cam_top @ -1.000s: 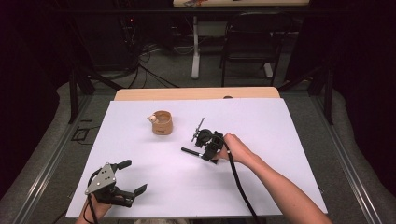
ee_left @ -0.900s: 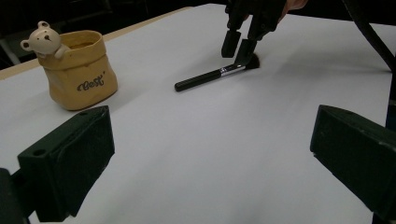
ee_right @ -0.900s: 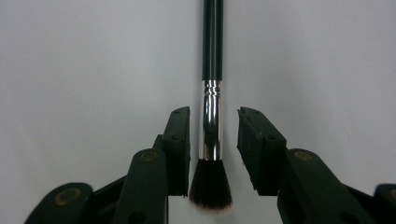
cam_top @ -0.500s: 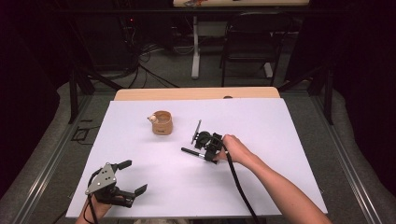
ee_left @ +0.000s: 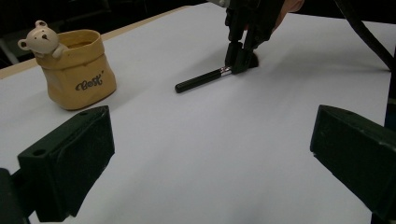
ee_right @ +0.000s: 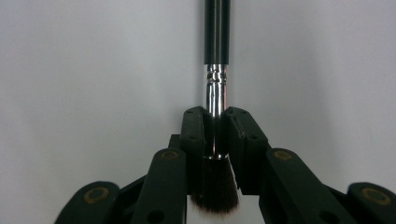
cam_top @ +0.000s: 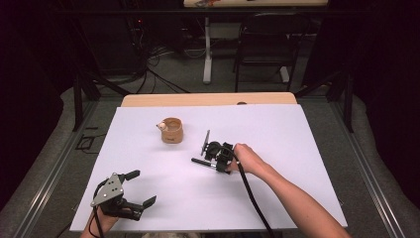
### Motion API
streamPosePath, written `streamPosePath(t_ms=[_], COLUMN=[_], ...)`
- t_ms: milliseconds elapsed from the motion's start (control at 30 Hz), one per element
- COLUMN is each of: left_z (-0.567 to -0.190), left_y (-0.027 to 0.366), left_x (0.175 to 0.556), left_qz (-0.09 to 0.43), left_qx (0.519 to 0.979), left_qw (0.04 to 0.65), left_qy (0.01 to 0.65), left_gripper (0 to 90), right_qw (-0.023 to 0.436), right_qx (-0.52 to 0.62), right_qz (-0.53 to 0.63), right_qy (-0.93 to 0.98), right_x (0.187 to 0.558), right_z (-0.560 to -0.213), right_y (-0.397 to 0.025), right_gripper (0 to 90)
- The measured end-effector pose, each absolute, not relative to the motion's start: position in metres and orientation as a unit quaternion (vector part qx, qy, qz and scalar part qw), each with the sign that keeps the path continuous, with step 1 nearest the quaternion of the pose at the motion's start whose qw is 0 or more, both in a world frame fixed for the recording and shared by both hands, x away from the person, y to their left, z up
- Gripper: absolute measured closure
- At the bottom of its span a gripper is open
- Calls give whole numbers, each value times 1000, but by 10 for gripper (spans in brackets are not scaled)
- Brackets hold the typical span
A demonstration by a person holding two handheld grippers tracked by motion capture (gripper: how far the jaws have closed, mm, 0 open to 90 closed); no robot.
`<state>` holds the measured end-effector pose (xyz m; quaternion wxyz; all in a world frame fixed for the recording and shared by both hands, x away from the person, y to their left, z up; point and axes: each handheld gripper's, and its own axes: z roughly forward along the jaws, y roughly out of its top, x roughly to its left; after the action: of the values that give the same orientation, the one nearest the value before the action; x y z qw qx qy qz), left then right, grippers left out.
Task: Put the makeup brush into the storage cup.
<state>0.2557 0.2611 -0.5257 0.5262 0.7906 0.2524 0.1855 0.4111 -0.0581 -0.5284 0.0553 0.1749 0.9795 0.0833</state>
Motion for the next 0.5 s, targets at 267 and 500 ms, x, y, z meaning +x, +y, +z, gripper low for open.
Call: streamPosePath(t_ms=[267, 500], left_z=[-526, -526], left_y=[261, 260], left_x=[256, 256], left_qz=[186, 186], left_qx=[789, 792], left_qw=[528, 524], left_qy=[253, 251], left_gripper=[0, 0], right_qw=[64, 74], right_qx=[168, 158], right_qz=[79, 85], right_qy=[981, 981], right_x=[408, 403], right_z=[-526, -515], right_y=[-57, -59], right_gripper=[774, 776])
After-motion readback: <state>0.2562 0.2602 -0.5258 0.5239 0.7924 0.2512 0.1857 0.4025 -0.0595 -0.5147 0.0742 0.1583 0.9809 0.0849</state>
